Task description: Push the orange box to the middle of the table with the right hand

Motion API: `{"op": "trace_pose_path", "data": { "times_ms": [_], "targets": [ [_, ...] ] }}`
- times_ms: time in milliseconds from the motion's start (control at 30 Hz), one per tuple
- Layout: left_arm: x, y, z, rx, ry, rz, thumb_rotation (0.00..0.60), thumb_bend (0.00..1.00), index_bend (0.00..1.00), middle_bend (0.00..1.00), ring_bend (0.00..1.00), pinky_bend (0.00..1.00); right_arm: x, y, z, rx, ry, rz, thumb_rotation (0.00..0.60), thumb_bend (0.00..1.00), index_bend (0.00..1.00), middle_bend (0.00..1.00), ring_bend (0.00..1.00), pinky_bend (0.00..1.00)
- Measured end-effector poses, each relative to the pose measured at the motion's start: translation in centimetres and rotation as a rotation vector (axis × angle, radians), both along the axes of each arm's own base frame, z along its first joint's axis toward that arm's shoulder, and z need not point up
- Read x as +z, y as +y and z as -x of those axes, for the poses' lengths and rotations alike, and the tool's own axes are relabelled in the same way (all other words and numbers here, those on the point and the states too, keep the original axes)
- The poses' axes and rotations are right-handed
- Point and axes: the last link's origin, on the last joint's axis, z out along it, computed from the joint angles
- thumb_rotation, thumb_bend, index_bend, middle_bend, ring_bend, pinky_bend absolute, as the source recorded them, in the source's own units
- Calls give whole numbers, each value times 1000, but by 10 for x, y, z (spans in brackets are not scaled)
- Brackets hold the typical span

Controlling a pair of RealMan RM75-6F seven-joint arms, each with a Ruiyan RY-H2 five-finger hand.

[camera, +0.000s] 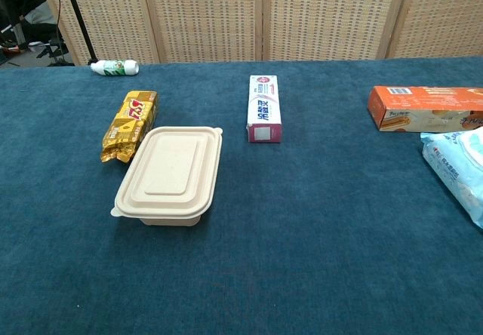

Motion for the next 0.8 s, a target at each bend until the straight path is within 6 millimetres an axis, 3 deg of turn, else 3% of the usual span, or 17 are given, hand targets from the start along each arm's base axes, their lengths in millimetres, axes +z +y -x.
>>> {"op": "trace_pose_path", "data": {
  "times_ms": [600, 800],
  "targets": [
    [2, -2, -1, -4, -13, 1, 600, 0, 0, 0, 0, 0, 2, 0, 0, -5, -37, 14, 600, 0, 0, 0, 0, 0],
    [2, -2, -1, -10, -15, 2, 600, 0, 0, 0, 0, 0, 1, -9, 0, -9, -69, -9, 600, 0, 0, 0, 0, 0]
  ]
}}
